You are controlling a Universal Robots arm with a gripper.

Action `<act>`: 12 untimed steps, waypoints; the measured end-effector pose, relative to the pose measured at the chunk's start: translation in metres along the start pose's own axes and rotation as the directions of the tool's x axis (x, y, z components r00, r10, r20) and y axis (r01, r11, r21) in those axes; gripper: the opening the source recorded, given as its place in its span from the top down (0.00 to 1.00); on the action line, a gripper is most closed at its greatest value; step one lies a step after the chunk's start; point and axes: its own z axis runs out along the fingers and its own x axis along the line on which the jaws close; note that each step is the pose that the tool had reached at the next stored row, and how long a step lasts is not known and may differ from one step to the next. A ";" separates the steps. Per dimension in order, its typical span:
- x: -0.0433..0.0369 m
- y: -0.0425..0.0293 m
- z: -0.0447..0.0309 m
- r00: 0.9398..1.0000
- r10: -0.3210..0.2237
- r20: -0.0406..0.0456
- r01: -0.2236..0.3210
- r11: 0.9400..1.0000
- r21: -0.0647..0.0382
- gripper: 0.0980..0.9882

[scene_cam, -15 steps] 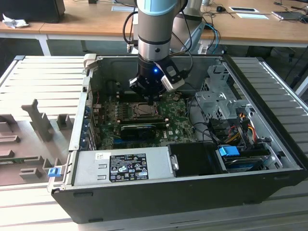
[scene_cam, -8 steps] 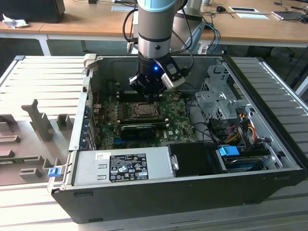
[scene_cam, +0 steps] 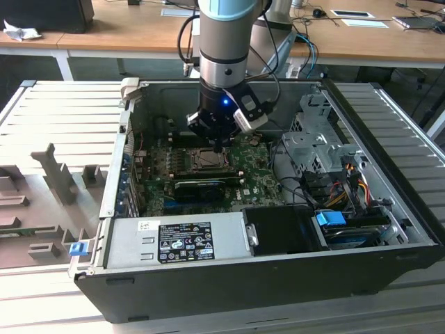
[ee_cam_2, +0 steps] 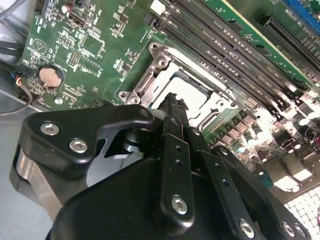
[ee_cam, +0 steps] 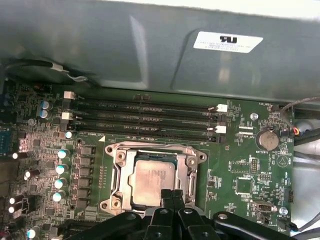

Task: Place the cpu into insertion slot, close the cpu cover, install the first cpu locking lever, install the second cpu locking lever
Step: 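Install the second cpu locking lever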

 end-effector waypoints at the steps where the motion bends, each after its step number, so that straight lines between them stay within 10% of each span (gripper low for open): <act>1: 0.0002 -0.0014 0.0000 1.000 0.000 0.000 0.000 1.000 0.000 0.99; 8: 0.0006 -0.0080 -0.0061 1.000 0.002 0.000 -0.002 1.000 0.000 0.99; 10: 0.0031 -0.0369 -0.0040 1.000 0.004 -0.020 -0.005 1.000 -0.019 0.99; 12: 0.0035 -0.0388 -0.0024 1.000 0.004 -0.019 -0.005 1.000 -0.028 0.99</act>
